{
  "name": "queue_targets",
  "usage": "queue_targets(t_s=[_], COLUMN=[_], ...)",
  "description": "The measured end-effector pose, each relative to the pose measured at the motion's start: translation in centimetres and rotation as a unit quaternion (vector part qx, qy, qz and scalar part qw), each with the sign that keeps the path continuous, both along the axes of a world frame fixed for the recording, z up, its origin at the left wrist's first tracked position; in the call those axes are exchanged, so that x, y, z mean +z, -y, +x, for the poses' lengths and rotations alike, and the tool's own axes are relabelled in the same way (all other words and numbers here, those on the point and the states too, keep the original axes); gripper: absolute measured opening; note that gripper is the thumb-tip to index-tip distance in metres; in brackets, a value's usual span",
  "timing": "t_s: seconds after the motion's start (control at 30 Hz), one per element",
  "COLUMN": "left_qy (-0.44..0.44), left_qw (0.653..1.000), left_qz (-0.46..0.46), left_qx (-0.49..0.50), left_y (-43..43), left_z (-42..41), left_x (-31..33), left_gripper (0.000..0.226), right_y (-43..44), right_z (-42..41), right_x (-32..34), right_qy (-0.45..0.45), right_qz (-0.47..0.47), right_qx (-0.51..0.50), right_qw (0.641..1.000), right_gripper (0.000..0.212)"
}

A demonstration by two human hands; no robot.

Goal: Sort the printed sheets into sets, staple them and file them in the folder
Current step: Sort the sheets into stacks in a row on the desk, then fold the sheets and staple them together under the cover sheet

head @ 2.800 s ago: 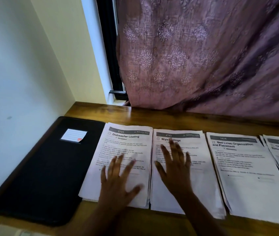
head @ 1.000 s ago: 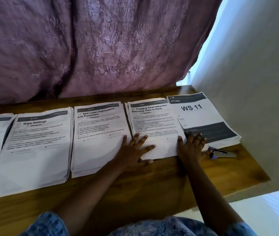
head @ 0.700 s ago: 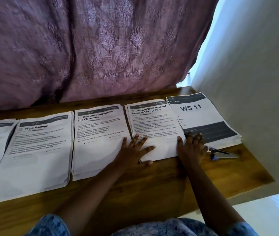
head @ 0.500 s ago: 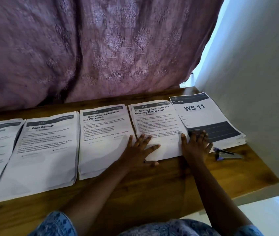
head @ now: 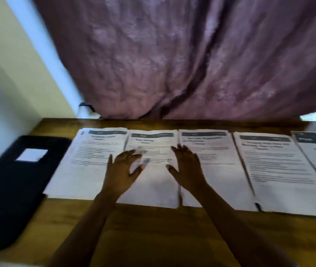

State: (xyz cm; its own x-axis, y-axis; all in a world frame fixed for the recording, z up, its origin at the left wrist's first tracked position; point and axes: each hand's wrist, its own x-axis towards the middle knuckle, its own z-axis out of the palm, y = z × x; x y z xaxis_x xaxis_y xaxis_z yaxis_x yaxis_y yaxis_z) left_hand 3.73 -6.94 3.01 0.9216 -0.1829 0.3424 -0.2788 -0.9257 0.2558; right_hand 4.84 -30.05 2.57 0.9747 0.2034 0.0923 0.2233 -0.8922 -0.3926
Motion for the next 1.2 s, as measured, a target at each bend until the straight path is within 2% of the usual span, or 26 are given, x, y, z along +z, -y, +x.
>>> queue_targets(t_s=[0.13, 0.27, 0.57, 0.7, 0.77, 0.83, 0.87, 0.97, 1.03, 1.13, 1.17, 1.2], left_qy=[-0.05, -0.105, -0.031, -0.008, -0.001, 0.001, -0.001, -0.004, -0.007, -0.013, -0.022, -0.024], left_qw=[0.996, 0.988, 0.996, 0.997, 0.997, 0.997, 0.997, 0.997, 0.997, 0.997, 0.997, 0.996], left_qz=[0.02, 0.056, 0.022, 0.019, 0.022, 0.022, 0.02, 0.018, 0.014, 0.012, 0.006, 0.004], left_qx=[0.074, 0.096, 0.086, 0.078, 0.077, 0.079, 0.078, 0.07, 0.072, 0.077, 0.079, 0.08], left_y=[-12.1, -17.3, -19.0, -19.0, -19.2, -19.3, -19.3, -19.4, -19.5, -19.4, -19.3, -19.4], left_z=[0.2, 0.9, 1.4, 1.5, 1.5, 1.6, 1.6, 1.5, 1.6, 1.5, 1.5, 1.6], left_x=[-2.4, -4.8, -7.3, -7.4, -7.7, -7.8, -8.0, -8.0, -8.0, -8.1, -7.8, -7.7], left_gripper=[0.052, 0.063, 0.045, 0.043, 0.043, 0.043, 0.043, 0.044, 0.044, 0.045, 0.045, 0.046], right_y=[-9.5, -16.3, -21.7, -23.1, -23.8, -24.5, -24.8, -24.9, -24.1, -23.4, -23.6, -24.1], right_z=[3.8, 8.9, 19.1, 20.5, 20.8, 20.3, 20.0, 18.5, 17.1, 13.6, 12.4, 11.4], right_x=[0.0, -0.5, -1.9, -1.2, 0.0, 1.4, 1.9, 2.4, 1.8, -0.4, -1.3, -2.3], right_qy=[-0.034, -0.071, -0.095, -0.135, -0.15, -0.206, -0.253, -0.358, -0.386, -0.389, -0.377, -0.352], right_qz=[0.018, 0.012, -0.055, -0.01, 0.031, 0.133, 0.212, 0.445, 0.53, 0.545, 0.547, 0.535], right_qx=[0.082, 0.095, 0.039, 0.027, 0.059, 0.079, 0.062, -0.012, -0.052, -0.099, -0.104, -0.113], right_qw=[0.996, 0.993, 0.993, 0.99, 0.987, 0.966, 0.942, 0.82, 0.754, 0.736, 0.74, 0.76], right_gripper=[0.063, 0.062, 0.068, 0.071, 0.062, 0.053, 0.052, 0.056, 0.061, 0.045, 0.044, 0.044])
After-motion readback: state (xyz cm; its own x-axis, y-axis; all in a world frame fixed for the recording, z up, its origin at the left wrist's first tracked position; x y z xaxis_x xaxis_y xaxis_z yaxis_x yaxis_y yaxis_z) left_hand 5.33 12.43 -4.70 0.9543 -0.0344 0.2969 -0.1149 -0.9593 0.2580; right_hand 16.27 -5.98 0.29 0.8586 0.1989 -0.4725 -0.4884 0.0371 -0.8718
